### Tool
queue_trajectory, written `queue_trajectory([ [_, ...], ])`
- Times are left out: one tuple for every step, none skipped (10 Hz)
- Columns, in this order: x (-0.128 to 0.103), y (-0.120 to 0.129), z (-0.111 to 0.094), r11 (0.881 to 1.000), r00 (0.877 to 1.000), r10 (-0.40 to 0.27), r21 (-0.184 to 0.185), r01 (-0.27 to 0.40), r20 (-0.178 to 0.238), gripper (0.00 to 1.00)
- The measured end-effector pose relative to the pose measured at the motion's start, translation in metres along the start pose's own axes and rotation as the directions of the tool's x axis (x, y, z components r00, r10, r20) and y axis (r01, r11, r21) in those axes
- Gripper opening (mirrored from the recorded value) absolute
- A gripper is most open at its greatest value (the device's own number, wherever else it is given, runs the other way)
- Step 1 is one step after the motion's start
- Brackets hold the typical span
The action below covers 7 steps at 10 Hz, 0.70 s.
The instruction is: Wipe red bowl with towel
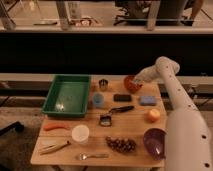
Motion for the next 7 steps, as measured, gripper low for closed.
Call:
queue_trajectory([
  [-0.004, 0.003, -0.005, 1.0, 1.0, -0.004, 0.008, 0.004, 0.012, 0.55],
  [-0.009, 0.002, -0.009, 0.999, 0.999, -0.019, 0.029, 0.018, 0.031, 0.67],
  [-0.011, 0.001, -0.01, 0.999, 0.999, -0.03, 0.046, 0.027, 0.045, 0.74],
  [-0.016, -0.004, -0.01, 0.997, 0.997, -0.045, 0.064, 0.041, 0.063, 0.79],
  [-0.023, -0.011, -0.01, 0.994, 0.994, -0.072, 0.087, 0.064, 0.081, 0.8],
  [-0.032, -0.02, -0.007, 0.992, 0.991, -0.093, 0.1, 0.083, 0.092, 0.8],
  [-0.039, -0.029, -0.002, 0.989, 0.989, -0.109, 0.108, 0.098, 0.102, 0.8],
])
